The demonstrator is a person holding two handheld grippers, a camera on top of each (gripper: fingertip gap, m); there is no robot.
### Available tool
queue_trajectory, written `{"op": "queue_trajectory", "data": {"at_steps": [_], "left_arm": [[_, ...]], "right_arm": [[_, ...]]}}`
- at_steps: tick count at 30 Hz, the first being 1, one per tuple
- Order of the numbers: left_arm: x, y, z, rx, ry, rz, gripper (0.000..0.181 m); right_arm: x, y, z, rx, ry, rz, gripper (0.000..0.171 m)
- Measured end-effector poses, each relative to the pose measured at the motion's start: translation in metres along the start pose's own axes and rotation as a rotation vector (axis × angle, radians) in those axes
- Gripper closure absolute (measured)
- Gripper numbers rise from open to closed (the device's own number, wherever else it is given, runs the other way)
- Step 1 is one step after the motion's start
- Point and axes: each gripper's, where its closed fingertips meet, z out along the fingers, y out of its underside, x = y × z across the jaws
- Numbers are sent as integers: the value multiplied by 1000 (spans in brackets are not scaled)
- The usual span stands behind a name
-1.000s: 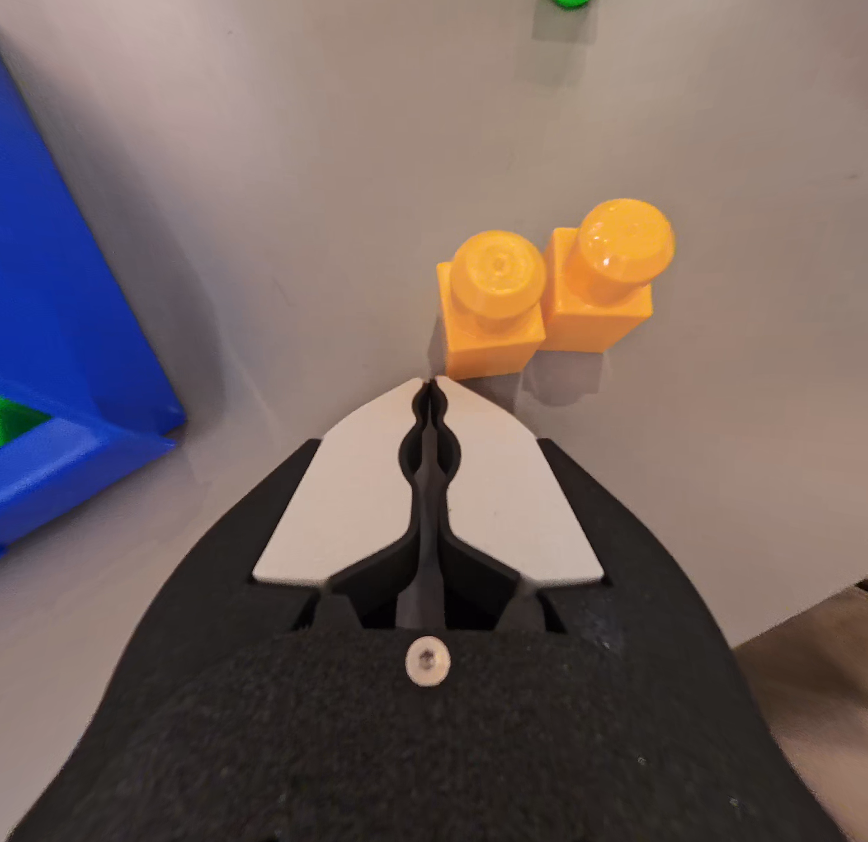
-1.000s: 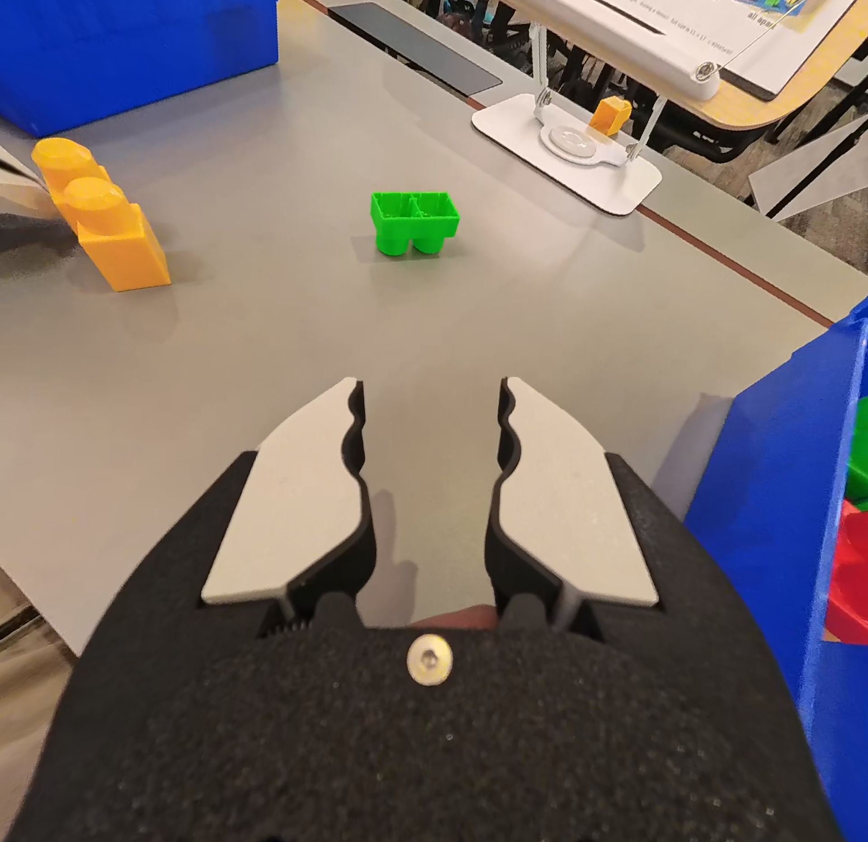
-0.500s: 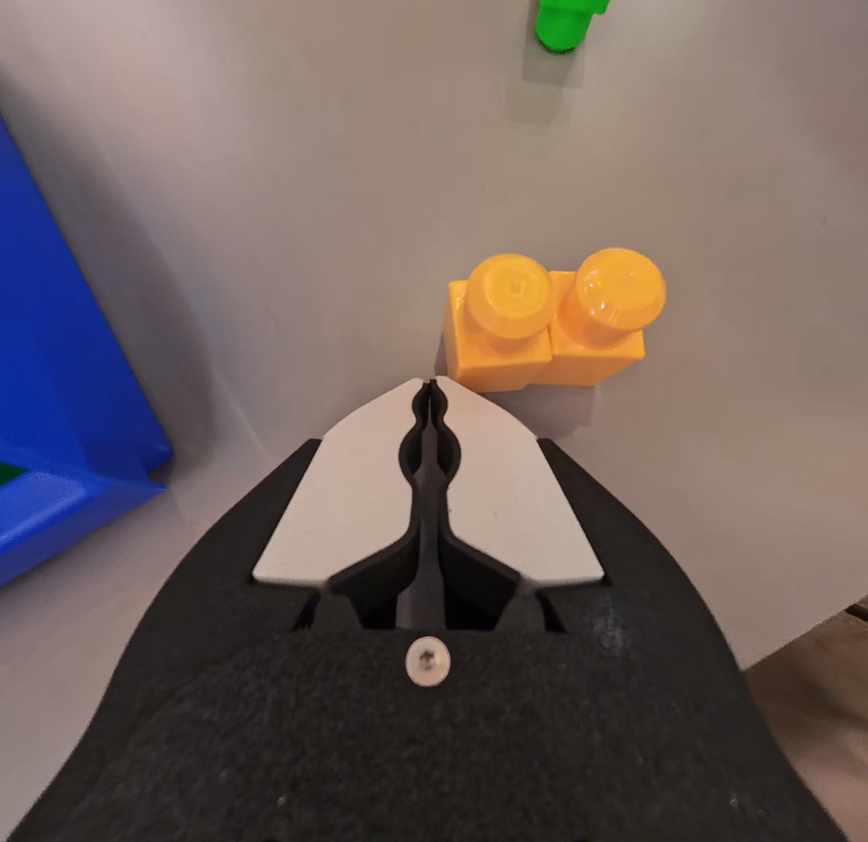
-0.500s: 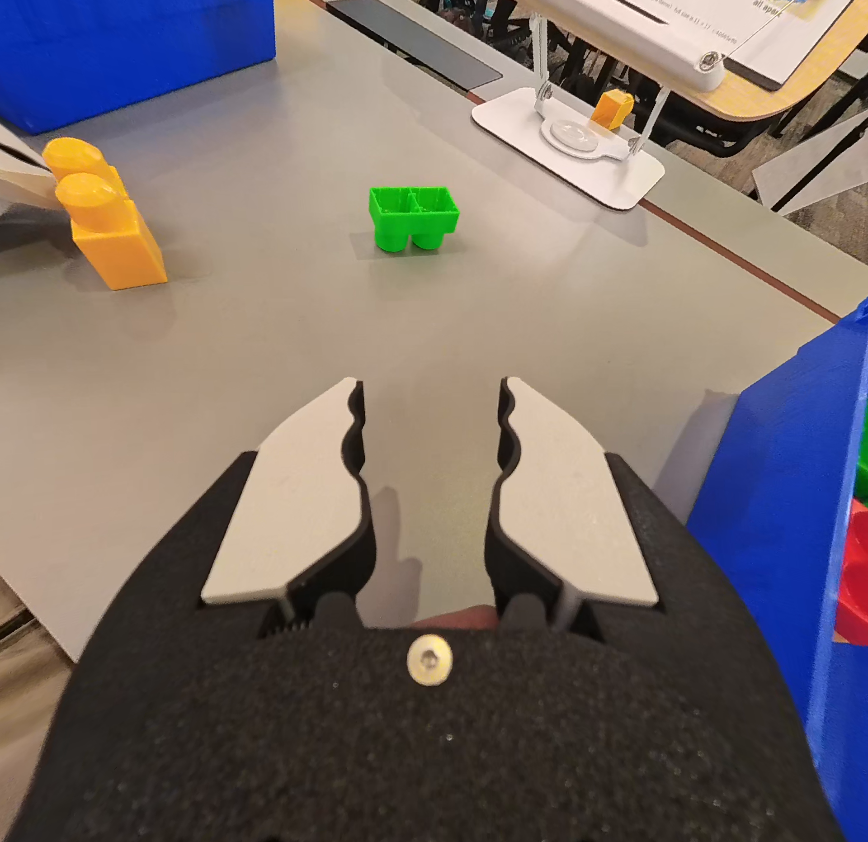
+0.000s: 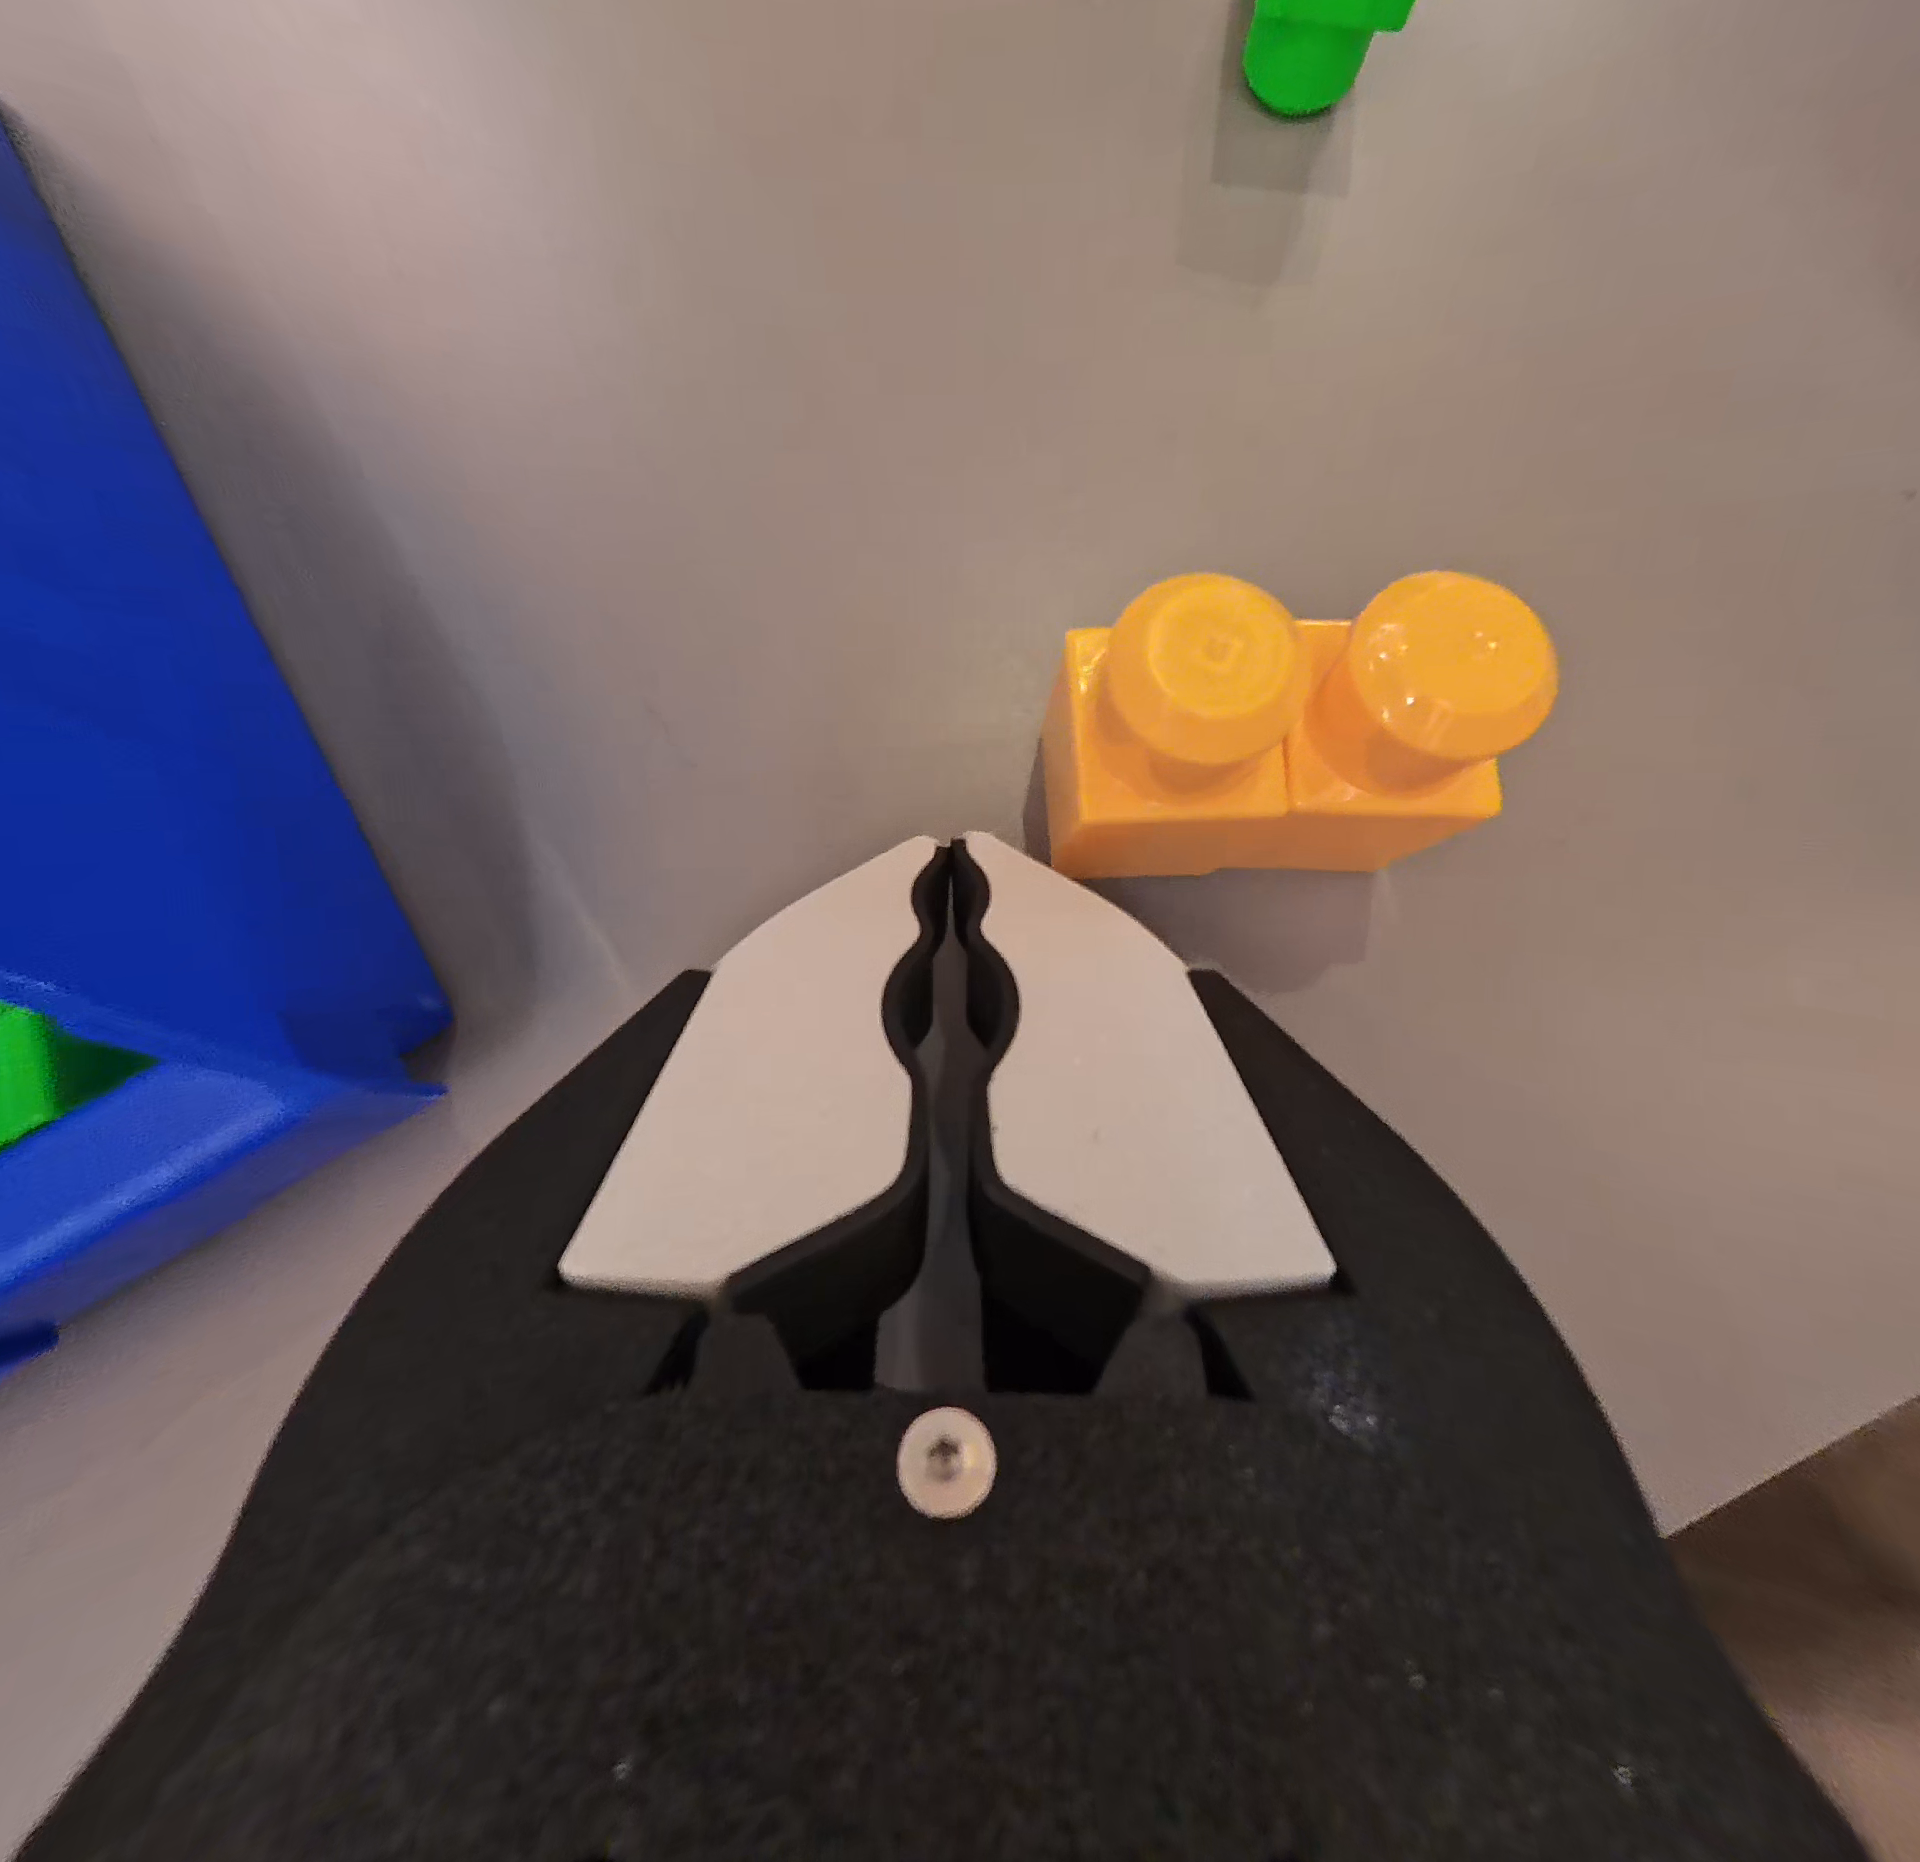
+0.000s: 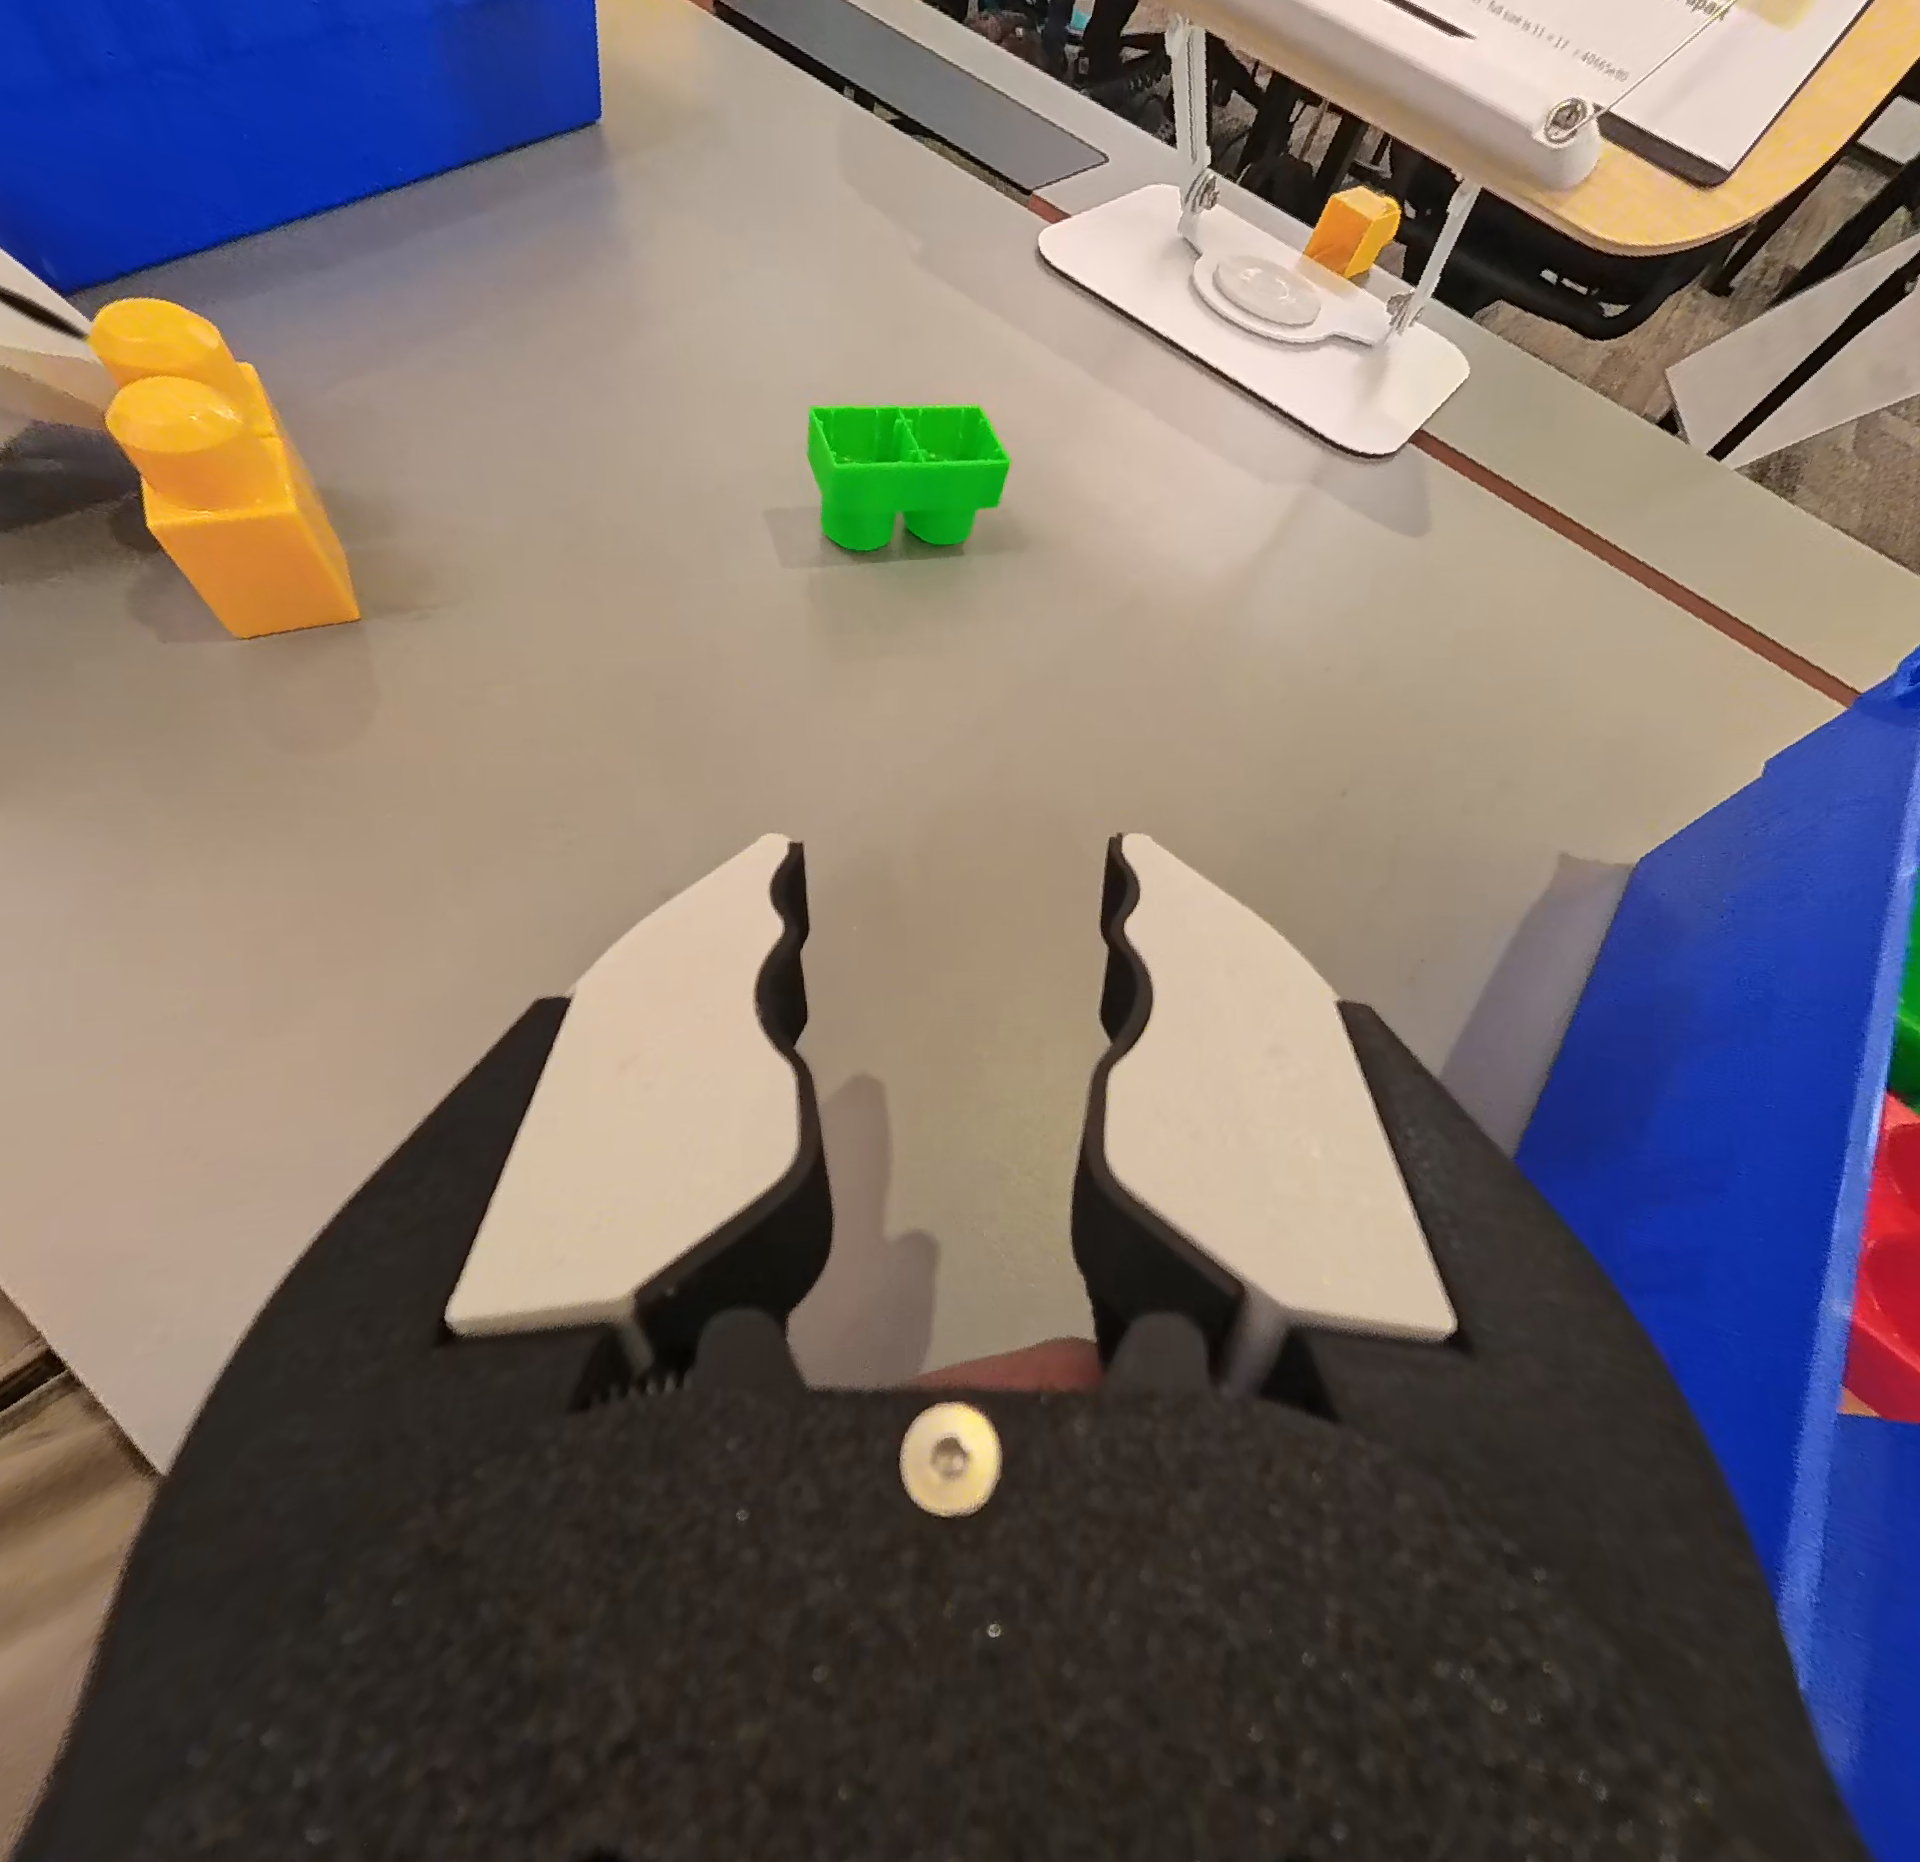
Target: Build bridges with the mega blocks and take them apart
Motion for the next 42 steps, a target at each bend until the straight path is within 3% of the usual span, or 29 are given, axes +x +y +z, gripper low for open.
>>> {"op": "queue_trajectory", "data": {"at_steps": [7,12,42], "left_arm": [[-11,-16,5,7,-24,52,181],[-5,-24,9,9,45,42,181],[-2,-22,14,-13,96,54,181]], "right_arm": [[0,0,0,0,0,-1,117],[2,-1,-1,1,7,0,117],[4,2,-1,-4,8,4,117]]}}
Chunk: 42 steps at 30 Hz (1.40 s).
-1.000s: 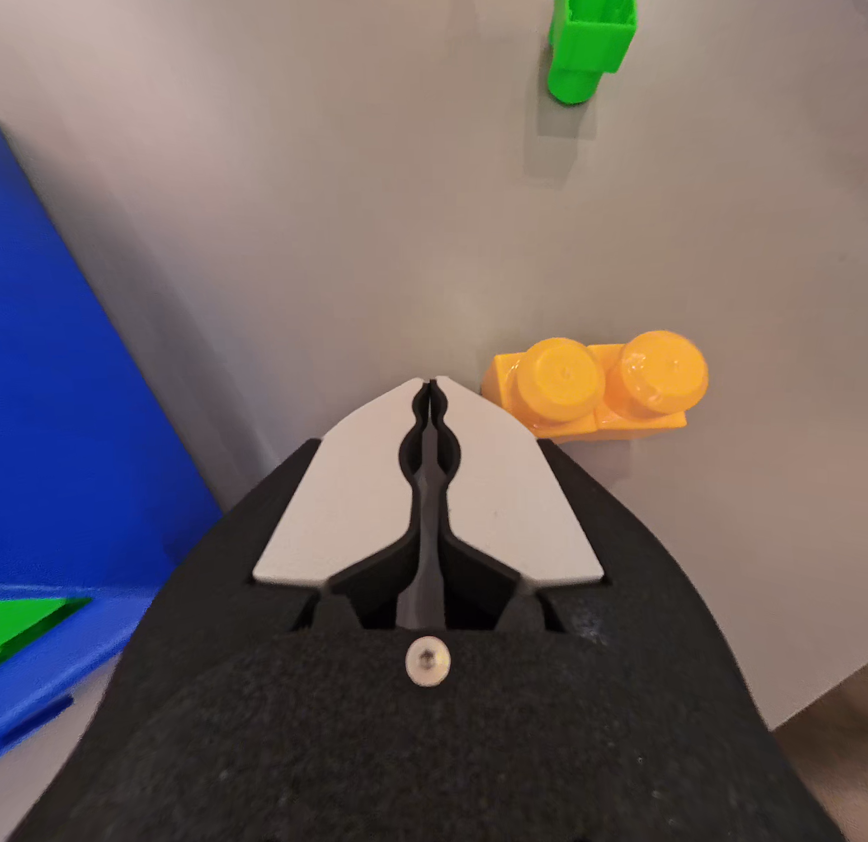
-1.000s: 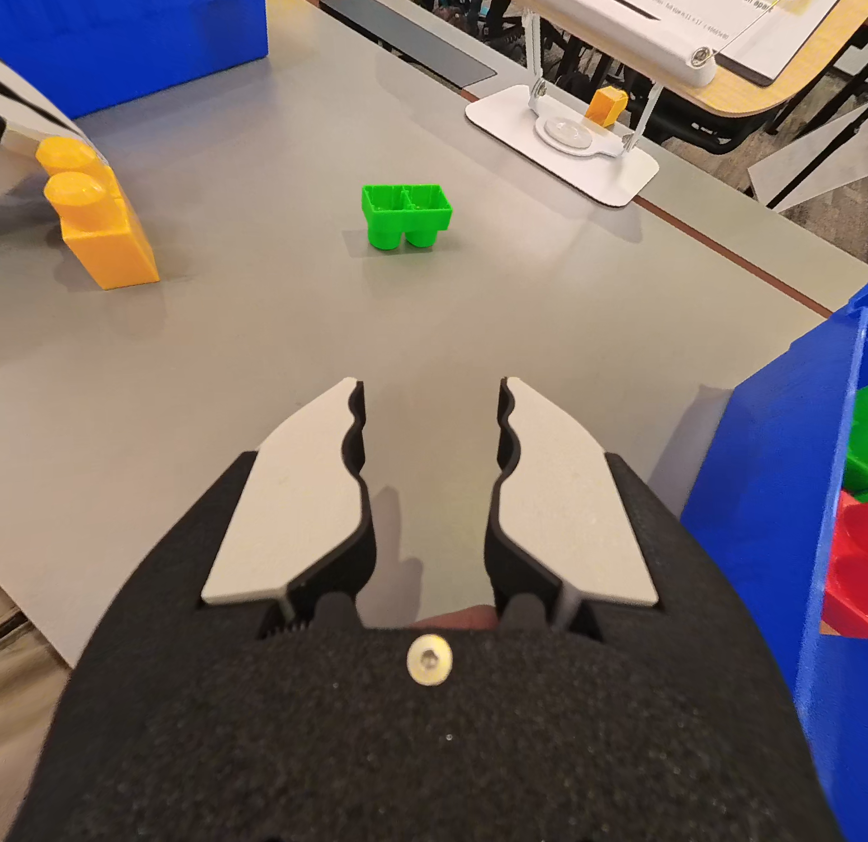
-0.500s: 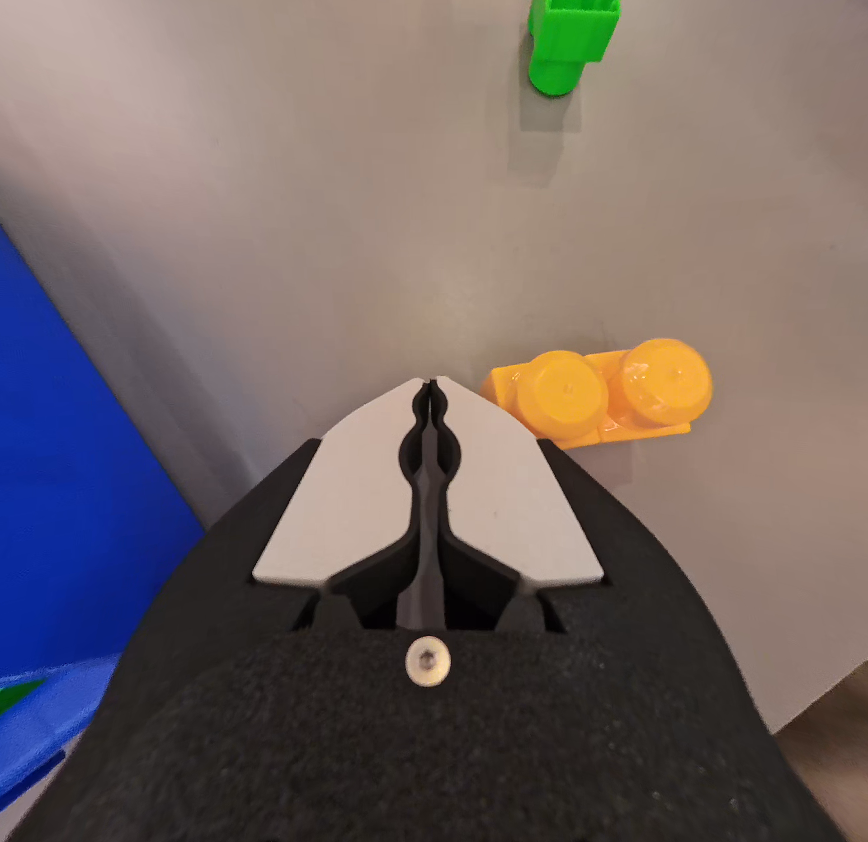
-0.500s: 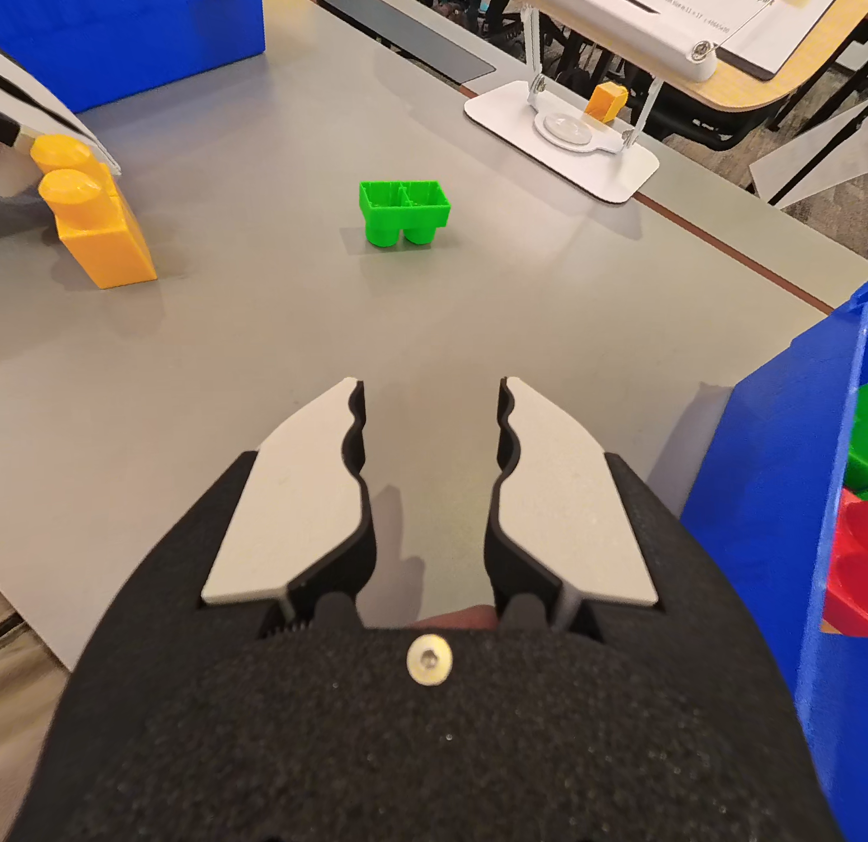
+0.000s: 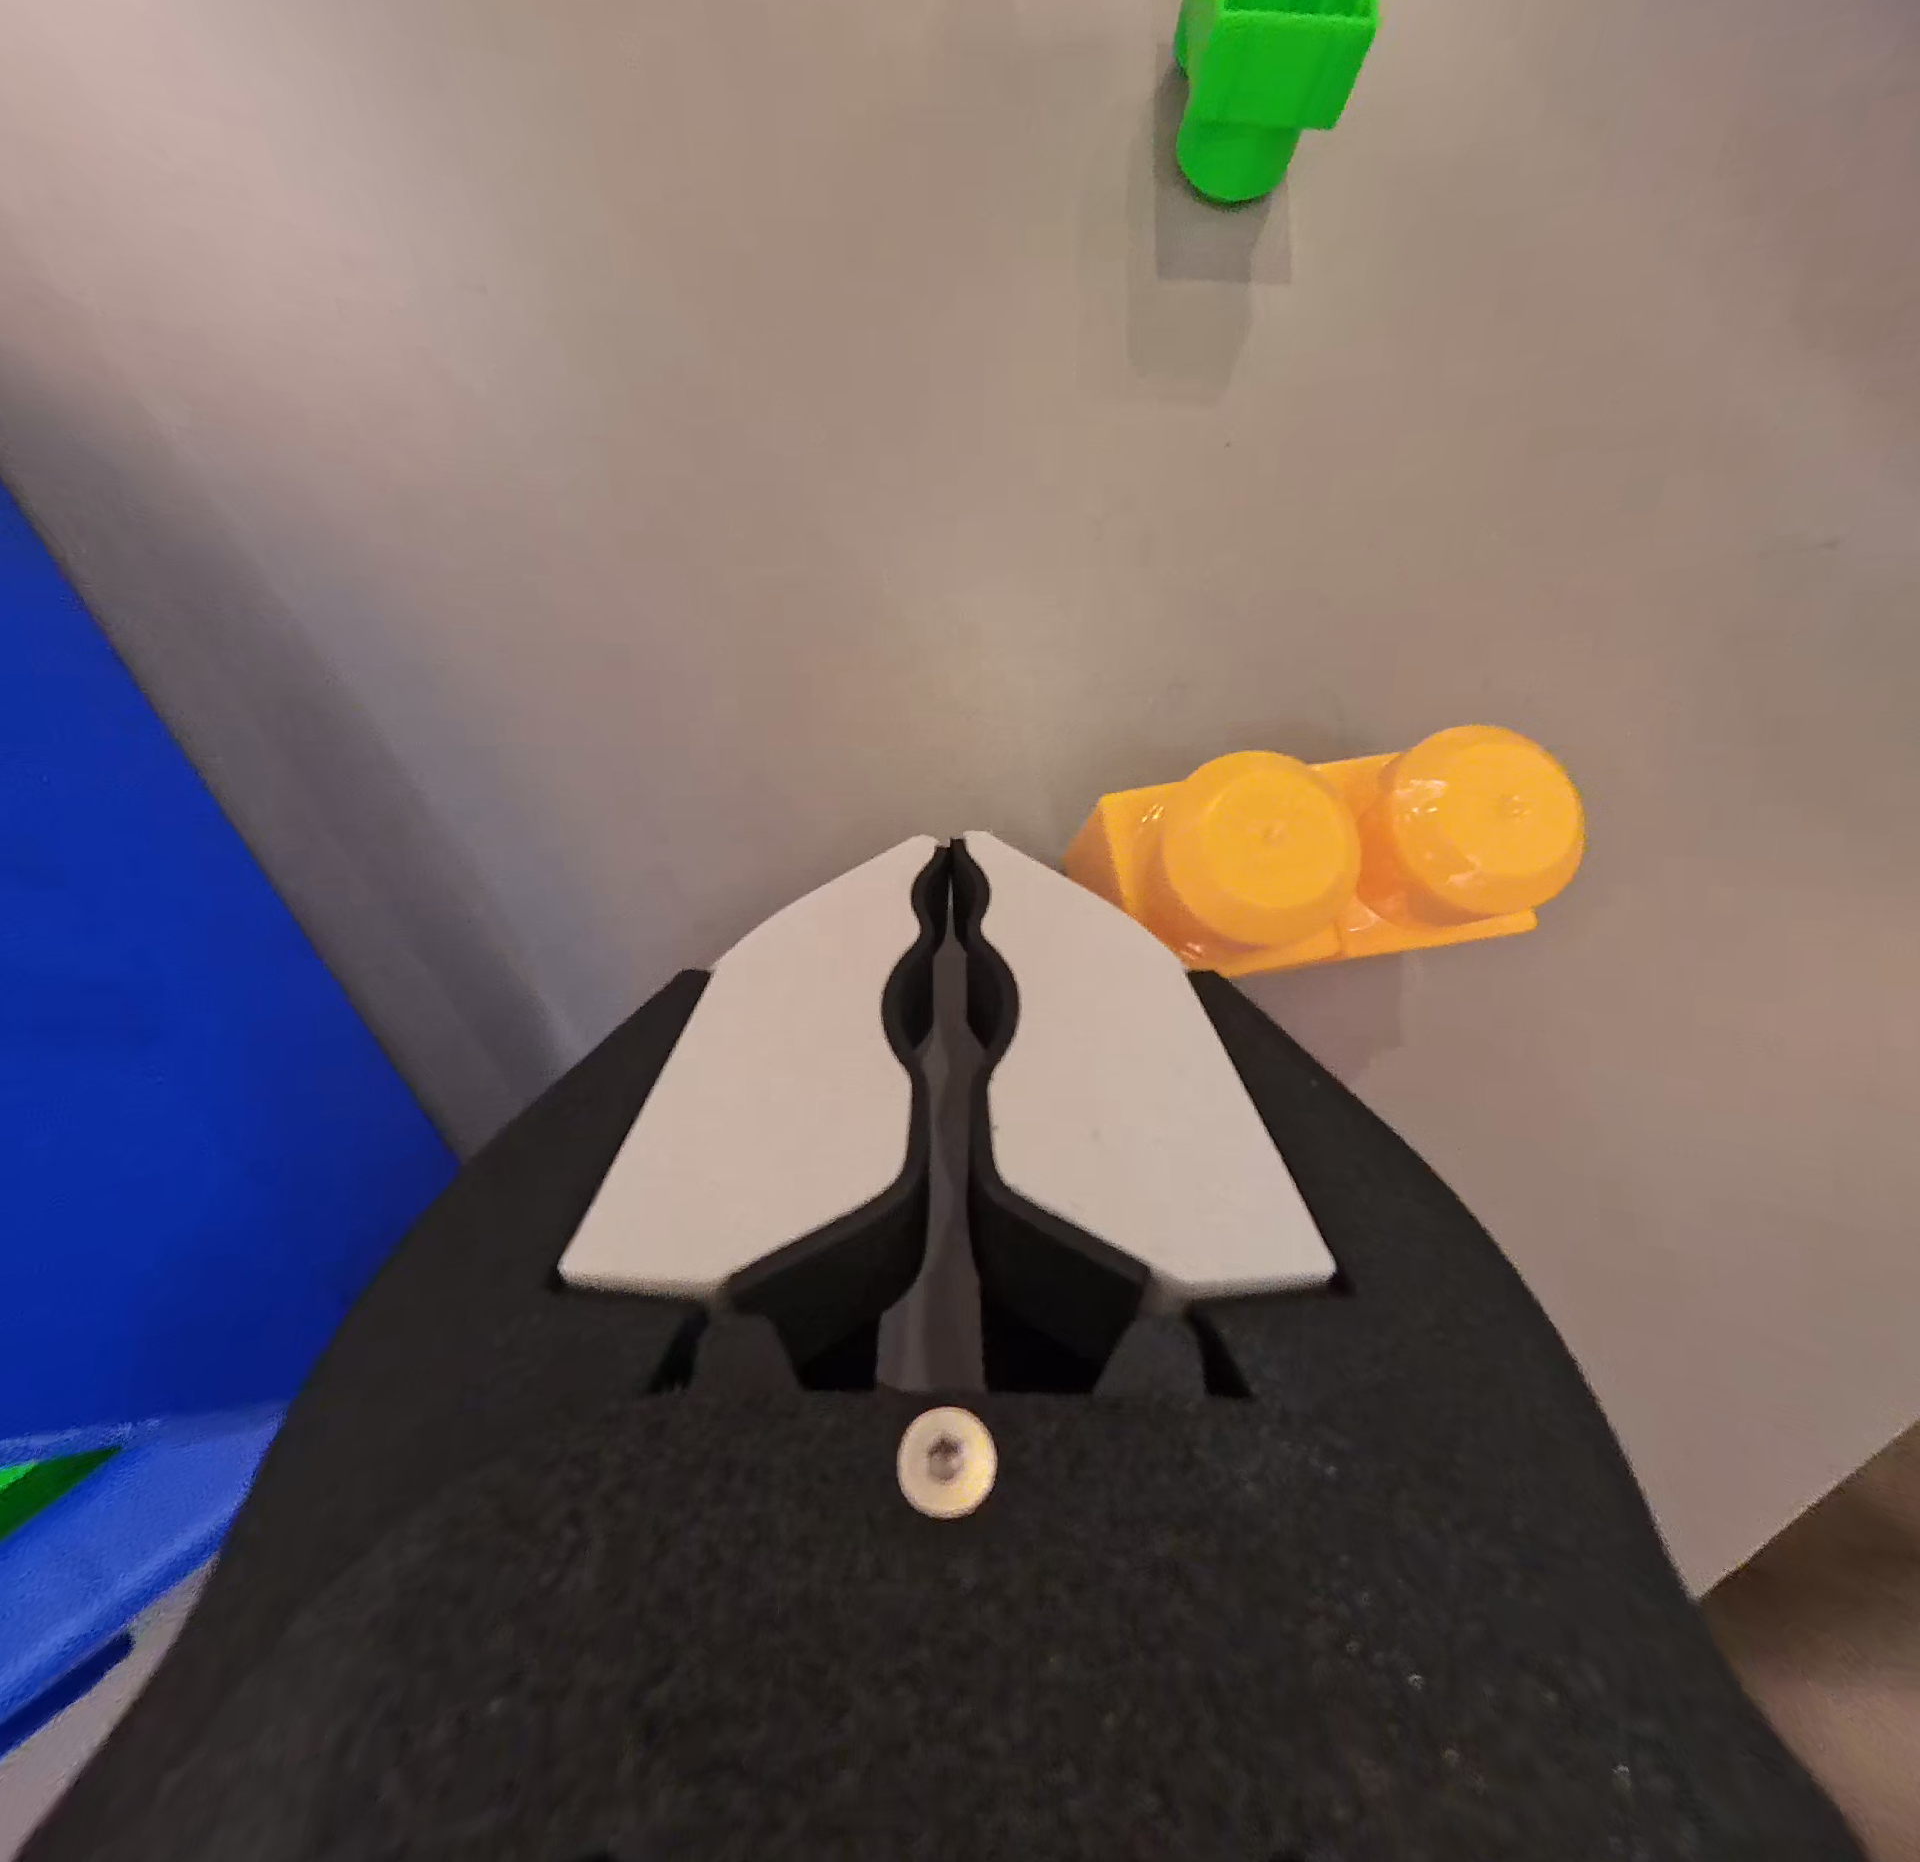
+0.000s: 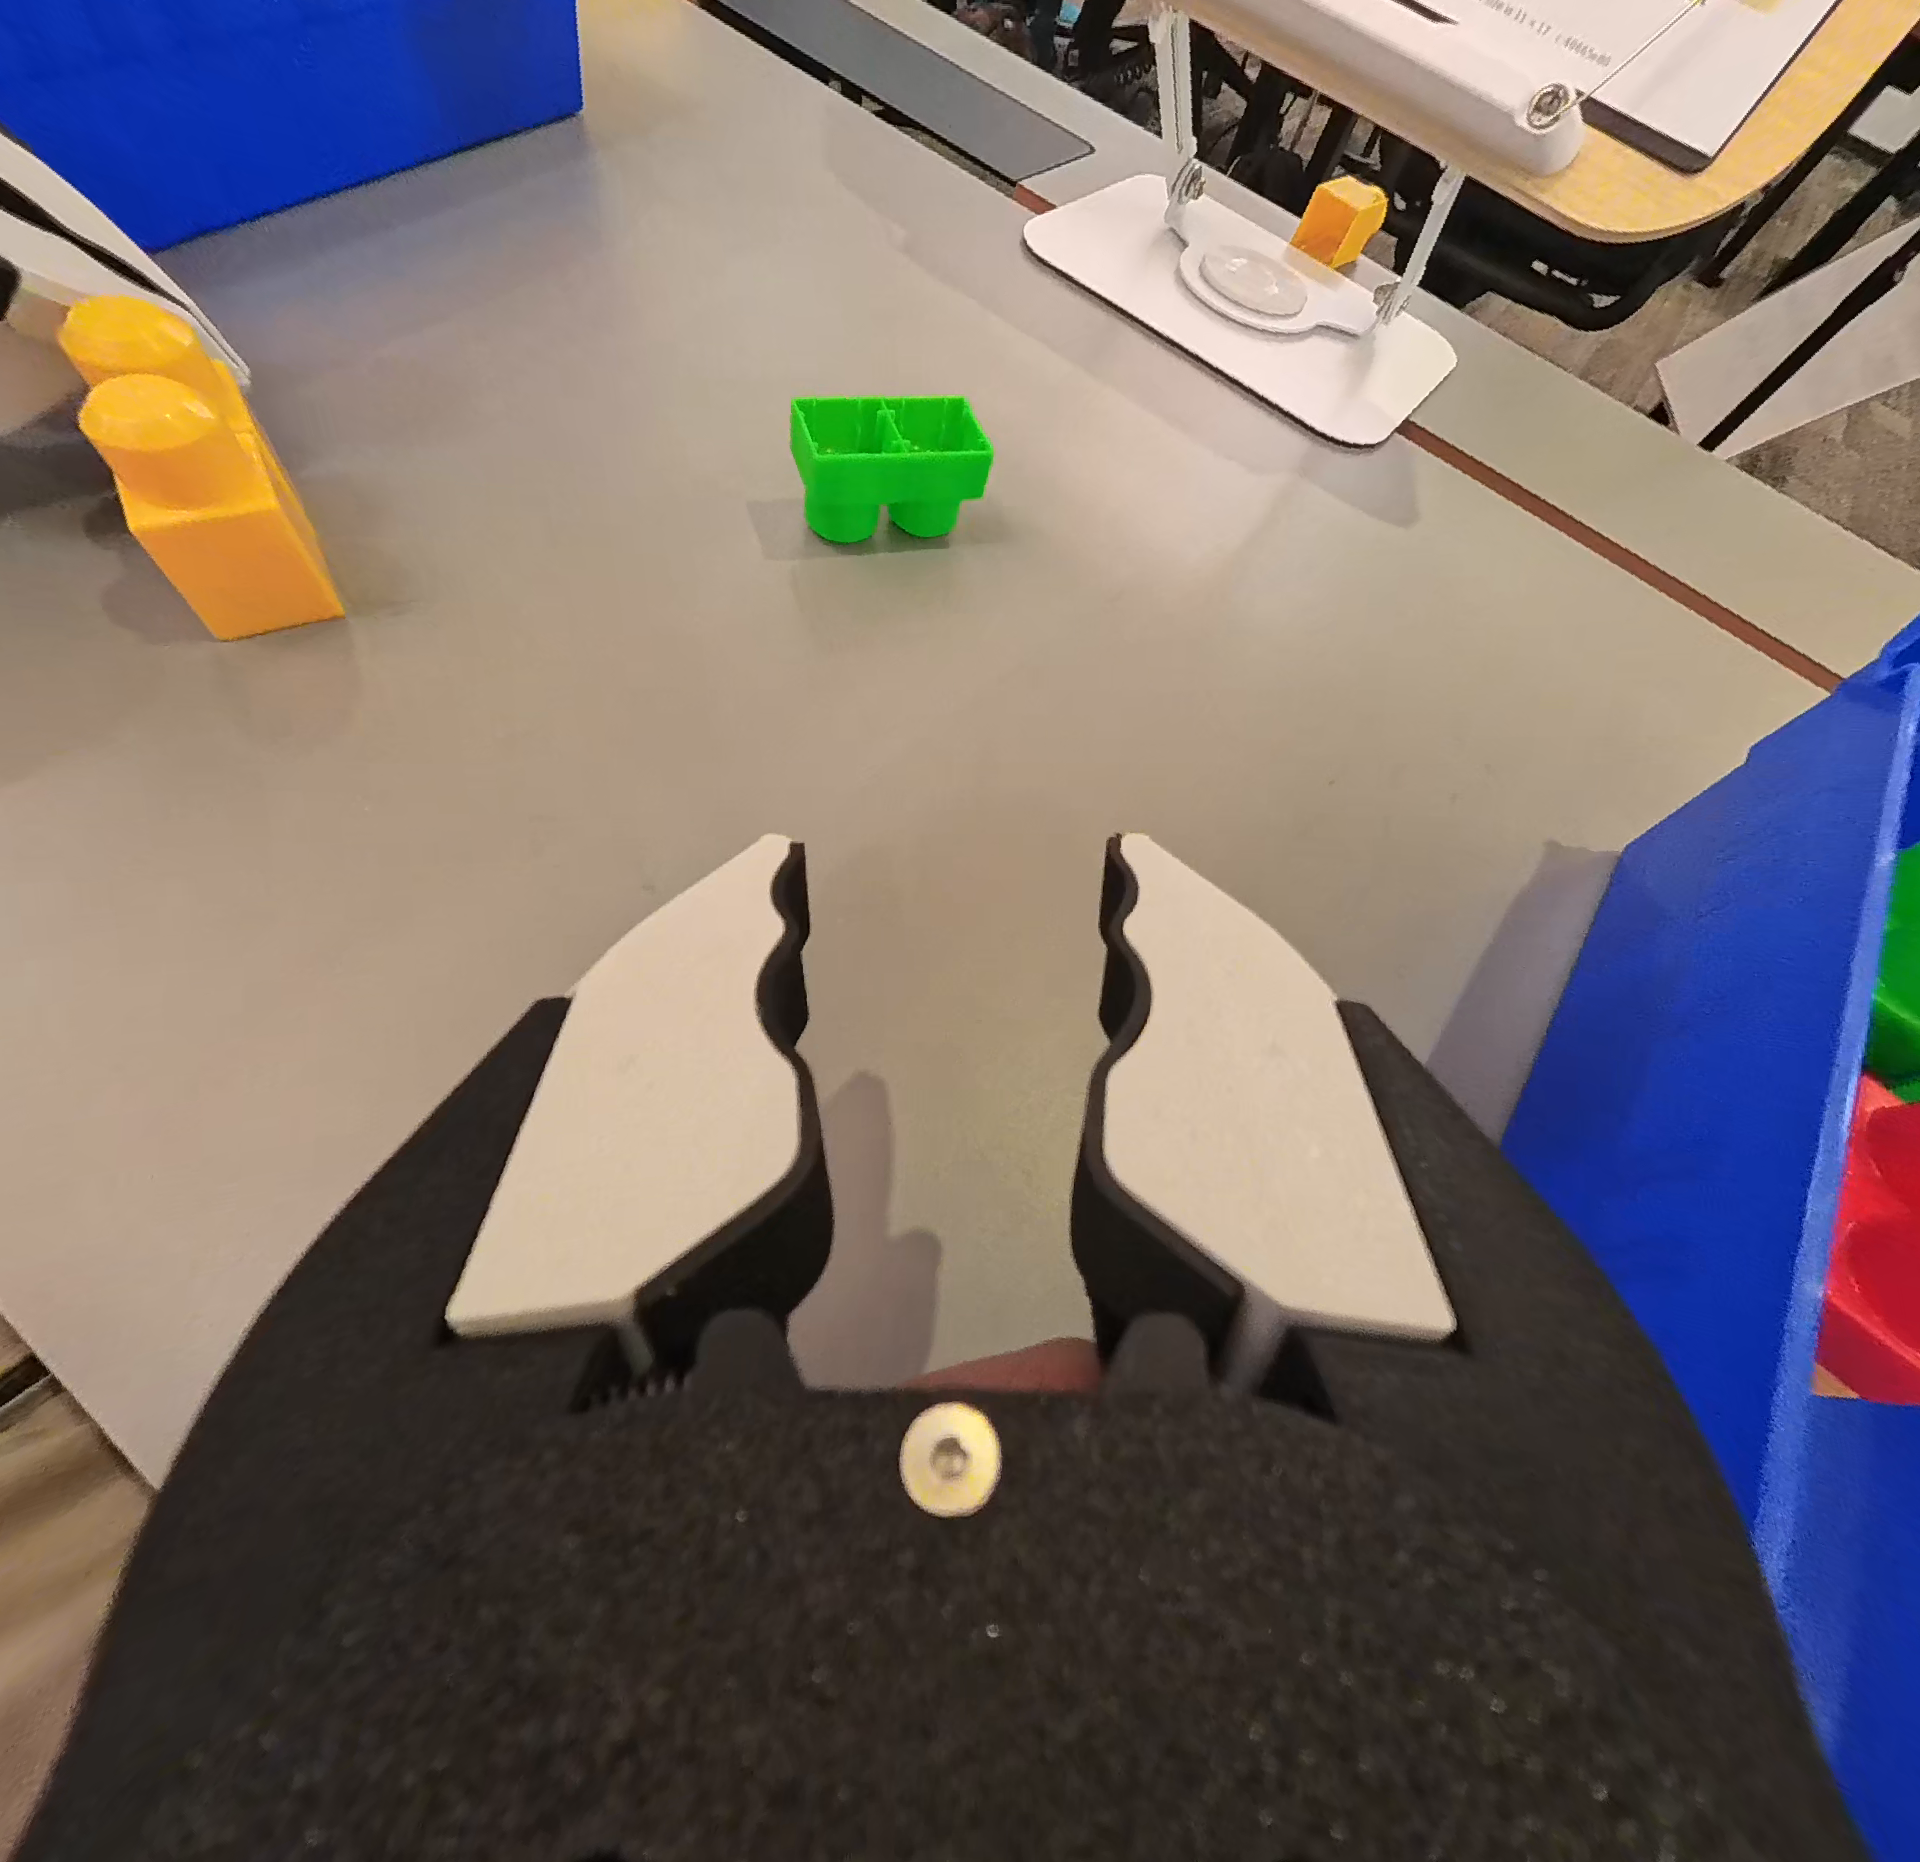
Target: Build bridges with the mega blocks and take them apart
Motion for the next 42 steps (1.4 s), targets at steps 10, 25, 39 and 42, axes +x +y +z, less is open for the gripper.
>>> {"op": "queue_trajectory", "data": {"at_steps": [10,25,39,42], "left_arm": [[0,0,-39,144,-97,63,181],[14,9,-73,412,-51,-79,154],[32,7,-75,429,-31,-91,110],[36,9,-74,429,-54,-54,110]], "right_arm": [[-4,2,5,-14,-8,-1,117],[-20,-10,9,-18,-33,17,117],[-31,-40,51,-45,-121,186,108],[-26,-47,74,-71,-129,208,104]]}}
